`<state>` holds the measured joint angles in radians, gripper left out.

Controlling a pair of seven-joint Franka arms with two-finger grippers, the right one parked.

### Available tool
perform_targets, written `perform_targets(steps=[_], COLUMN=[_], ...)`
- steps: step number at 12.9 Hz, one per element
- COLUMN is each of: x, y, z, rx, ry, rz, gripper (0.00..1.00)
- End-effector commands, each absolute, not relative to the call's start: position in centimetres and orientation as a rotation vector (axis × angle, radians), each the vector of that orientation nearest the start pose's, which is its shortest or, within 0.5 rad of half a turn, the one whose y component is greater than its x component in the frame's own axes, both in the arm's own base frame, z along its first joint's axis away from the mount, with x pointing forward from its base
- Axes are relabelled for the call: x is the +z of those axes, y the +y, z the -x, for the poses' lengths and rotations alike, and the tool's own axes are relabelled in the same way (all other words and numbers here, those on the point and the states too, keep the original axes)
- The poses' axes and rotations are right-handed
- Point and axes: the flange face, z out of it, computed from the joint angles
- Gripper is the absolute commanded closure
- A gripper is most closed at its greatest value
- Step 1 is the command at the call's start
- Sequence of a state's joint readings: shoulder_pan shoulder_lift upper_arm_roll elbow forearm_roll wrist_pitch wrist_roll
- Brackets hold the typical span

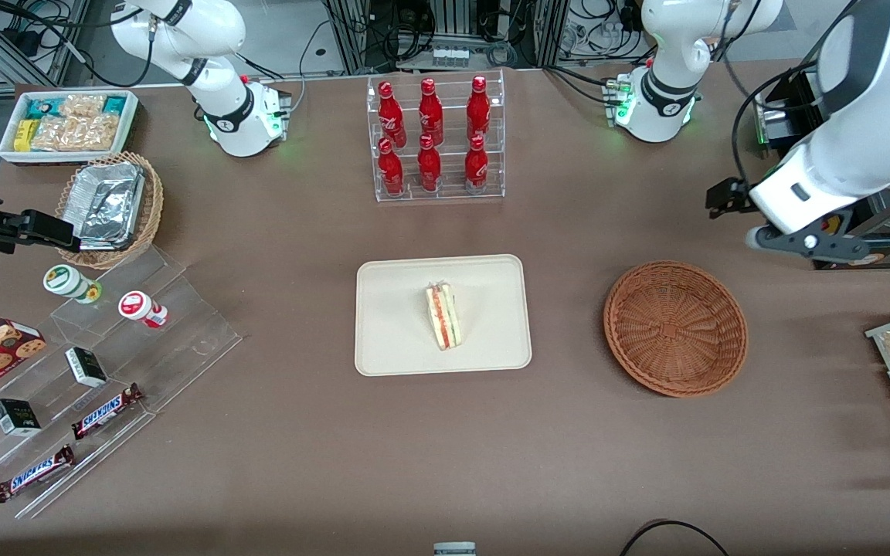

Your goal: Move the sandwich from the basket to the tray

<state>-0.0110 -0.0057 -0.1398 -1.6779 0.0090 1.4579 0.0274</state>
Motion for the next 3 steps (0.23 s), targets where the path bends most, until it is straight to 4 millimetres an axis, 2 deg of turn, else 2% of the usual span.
perform_targets(steps=[1,3], x=[59.73,60.30], y=[-6.54,-6.22], z=[-52.04,-51.73], rx=[0.331,0.314], ry=[0.265,0.263], rz=[3.105,3.101], gripper=[0.00,0.00])
